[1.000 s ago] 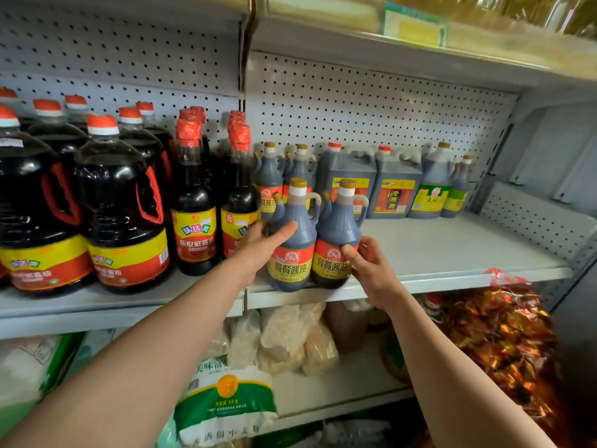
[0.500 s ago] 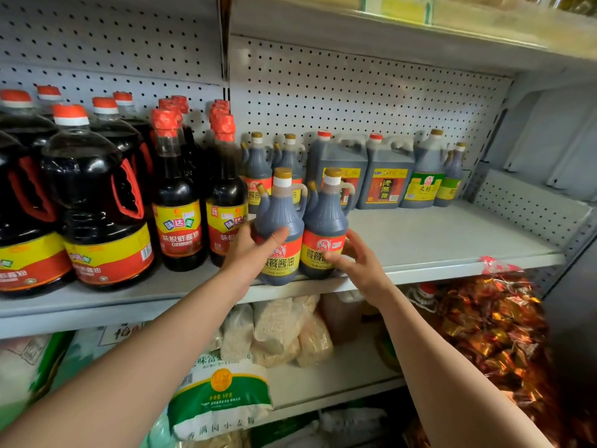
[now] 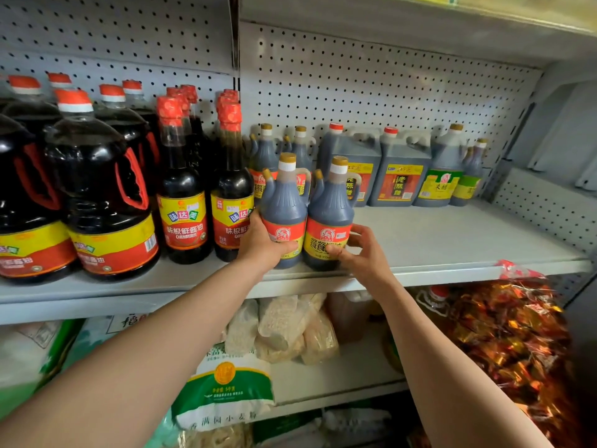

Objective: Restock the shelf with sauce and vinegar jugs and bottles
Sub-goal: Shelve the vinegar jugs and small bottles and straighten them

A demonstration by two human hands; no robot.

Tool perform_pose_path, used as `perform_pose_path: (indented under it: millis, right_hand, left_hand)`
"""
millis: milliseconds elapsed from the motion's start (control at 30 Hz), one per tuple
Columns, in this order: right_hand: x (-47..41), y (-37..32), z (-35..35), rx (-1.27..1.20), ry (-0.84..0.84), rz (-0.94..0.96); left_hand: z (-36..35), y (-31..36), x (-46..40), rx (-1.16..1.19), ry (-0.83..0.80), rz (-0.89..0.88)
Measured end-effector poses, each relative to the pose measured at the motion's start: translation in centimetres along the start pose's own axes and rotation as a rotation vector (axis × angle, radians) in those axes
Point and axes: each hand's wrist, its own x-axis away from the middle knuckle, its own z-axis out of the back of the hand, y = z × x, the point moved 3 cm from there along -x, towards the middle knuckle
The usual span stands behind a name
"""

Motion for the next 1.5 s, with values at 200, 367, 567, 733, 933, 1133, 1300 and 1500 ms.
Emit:
perform_pose_path:
  millis: [200,367,567,733,933,1133,1300,1500]
  right_hand:
    - [0.4,0.1,-0.2,-0.013,0.066,-0.007]
    - [0.6,-0.1,-0.3,-0.022,0.044,-0.010]
    - [0.8,0.1,-0.4,-0.004,0.036,-0.017]
    - [0.9,0.2,-0.5,0.020,0.064,-0.018]
    - [1.1,0.0,-0.7,0.041,0.064,-0.031]
    - [1.3,-0.3,-0.7,0.039,0.065,-0.040]
    - [0.8,-0.2,-0.4,-0.010,0.061,-0.059]
    - [0.3,-0.1,-0.4,0.029,0.011,-0.049]
  left_hand:
    - [-0.5,0.5,0.0,-0.013,0.017,0.039]
    - [0.4,0.6,-0.3,-0.076,-0.069,0.043]
    - [2.2,-0.1,-0.1,-0.032,-0.104,0.019]
    - [2.1,0.0,0.6,-0.010,-0.066,0.021]
    - [3.4,2.9,1.4,-0.100,0.131,-0.252]
    - [4.2,7.9,-0.6,-0.248,0.080,-0.410]
    - [3.5,8.9,-2.2,-0.435,-0.009,-0.374]
    - [3.6,9.5,-3.3,-0.468,0.006,-0.355]
